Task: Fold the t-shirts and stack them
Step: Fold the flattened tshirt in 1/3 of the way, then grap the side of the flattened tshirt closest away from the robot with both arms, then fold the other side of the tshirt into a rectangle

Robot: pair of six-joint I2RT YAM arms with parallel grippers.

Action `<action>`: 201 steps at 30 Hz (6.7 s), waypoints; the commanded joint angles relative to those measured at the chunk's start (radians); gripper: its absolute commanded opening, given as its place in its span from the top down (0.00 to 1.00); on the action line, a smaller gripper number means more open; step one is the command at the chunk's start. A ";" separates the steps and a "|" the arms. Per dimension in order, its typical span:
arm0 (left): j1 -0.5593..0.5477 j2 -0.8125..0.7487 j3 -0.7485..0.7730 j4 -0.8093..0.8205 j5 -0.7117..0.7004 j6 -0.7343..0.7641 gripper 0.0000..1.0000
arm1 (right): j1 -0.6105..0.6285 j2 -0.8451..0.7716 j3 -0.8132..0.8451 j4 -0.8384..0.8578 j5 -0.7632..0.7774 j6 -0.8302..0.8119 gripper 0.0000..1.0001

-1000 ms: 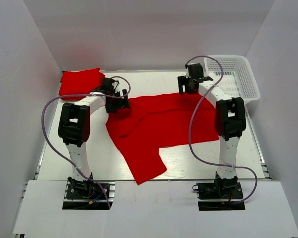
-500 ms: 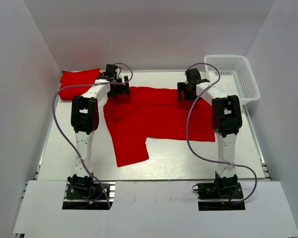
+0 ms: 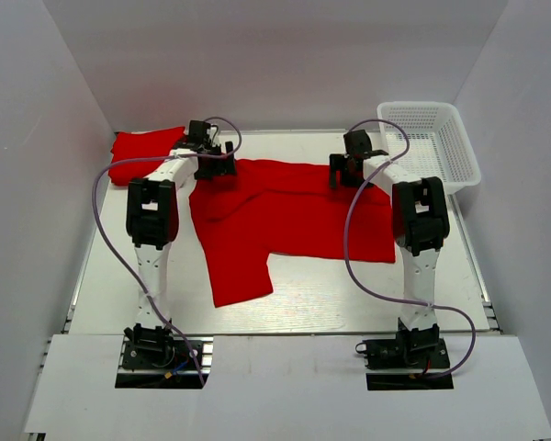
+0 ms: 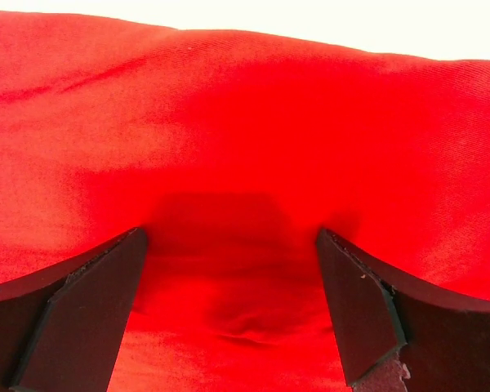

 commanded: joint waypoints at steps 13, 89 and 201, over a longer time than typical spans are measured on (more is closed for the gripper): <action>0.000 -0.449 -0.252 -0.174 0.019 0.080 0.00 | 0.016 -0.332 -0.083 -0.046 -0.023 0.003 0.10; -0.525 -0.925 -1.312 -0.211 -0.165 -0.473 0.69 | -0.198 -0.947 -0.936 -0.110 0.043 0.352 0.10; -0.131 -0.449 -0.608 0.987 0.044 0.568 1.00 | -0.209 -0.436 -0.358 -0.143 0.100 0.168 1.00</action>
